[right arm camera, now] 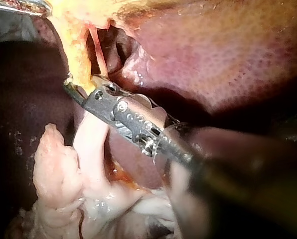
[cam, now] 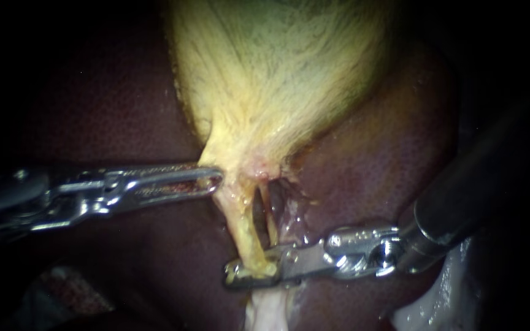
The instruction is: Going back first clip left tube
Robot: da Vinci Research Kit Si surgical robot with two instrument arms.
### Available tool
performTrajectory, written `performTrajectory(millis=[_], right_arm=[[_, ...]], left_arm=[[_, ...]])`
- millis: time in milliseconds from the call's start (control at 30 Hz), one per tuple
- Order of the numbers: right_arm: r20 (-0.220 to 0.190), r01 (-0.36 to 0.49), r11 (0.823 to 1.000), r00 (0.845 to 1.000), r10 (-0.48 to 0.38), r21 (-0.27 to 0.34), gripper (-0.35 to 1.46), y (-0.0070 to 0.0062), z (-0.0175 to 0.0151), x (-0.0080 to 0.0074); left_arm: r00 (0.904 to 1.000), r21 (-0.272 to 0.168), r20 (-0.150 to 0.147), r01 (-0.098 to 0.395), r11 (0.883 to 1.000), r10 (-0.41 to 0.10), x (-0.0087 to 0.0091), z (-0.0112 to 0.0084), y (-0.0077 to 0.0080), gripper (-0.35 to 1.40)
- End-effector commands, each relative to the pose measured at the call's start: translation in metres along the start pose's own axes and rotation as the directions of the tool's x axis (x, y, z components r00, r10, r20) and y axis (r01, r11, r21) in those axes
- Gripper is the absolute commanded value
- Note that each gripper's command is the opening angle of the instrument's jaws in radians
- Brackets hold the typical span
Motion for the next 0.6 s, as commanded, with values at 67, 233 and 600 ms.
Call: performTrajectory(millis=[67, 233, 600], right_arm=[[0.000, 0.001, 1.000, 1.000, -0.001, 0.000, -0.35, 0.0000, 0.0000, 0.0000], [0.002, -0.029, 1.000, 1.000, 0.029, -0.001, -0.35, 0.0000, 0.0000, -0.0001], [-0.036, 0.003, 1.000, 0.999, -0.003, -0.010, 0.43, -0.0001, 0.0000, 0.0000]], left_arm=[[1.0000, 0.000, 0.000, 0.000, 1.000, 0.000, 0.0000, -0.0001, 0.0000, -0.13], [1.0000, 0.000, 0.000, 0.000, 1.000, 0.000, 0.0000, -0.0002, -0.0001, -0.13], [1.0000, 0.002, -0.001, -0.001, 1.000, 0.001, 0.0001, -0.0007, -0.0002, -0.13]])
